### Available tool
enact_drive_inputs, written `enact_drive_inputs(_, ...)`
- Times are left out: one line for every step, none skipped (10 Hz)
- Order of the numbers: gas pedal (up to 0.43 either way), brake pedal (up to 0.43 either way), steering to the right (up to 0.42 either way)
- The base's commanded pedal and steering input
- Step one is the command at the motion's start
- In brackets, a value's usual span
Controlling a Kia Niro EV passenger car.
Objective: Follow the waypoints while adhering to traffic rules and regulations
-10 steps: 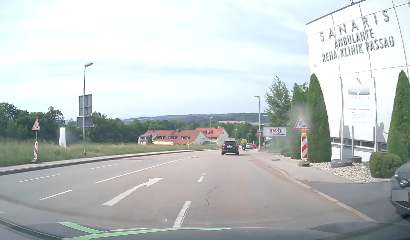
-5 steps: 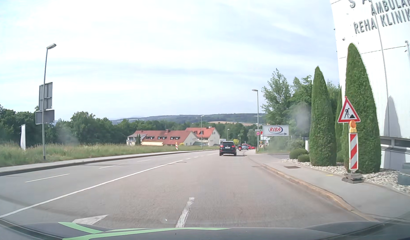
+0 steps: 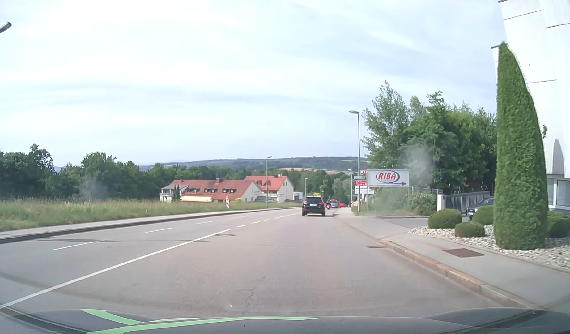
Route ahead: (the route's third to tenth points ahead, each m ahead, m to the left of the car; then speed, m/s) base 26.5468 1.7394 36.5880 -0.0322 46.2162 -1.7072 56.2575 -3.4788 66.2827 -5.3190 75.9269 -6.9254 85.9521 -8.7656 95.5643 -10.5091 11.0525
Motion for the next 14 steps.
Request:
enact_drive_inputs(0.000, 0.000, 0.019)
enact_drive_inputs(0.000, 0.000, 0.016)
enact_drive_inputs(0.000, 0.000, 0.014)
enact_drive_inputs(0.000, 0.000, 0.013)
enact_drive_inputs(0.000, 0.000, 0.012)
enact_drive_inputs(0.000, 0.000, 0.012)
enact_drive_inputs(0.000, 0.000, 0.012)
enact_drive_inputs(0.000, 0.000, 0.012)
enact_drive_inputs(0.000, 0.000, 0.012)
enact_drive_inputs(0.000, 0.000, 0.013)
enact_drive_inputs(0.000, 0.000, 0.013)
enact_drive_inputs(0.000, 0.000, 0.013)
enact_drive_inputs(0.000, 0.000, 0.014)
enact_drive_inputs(0.000, 0.000, 0.015)
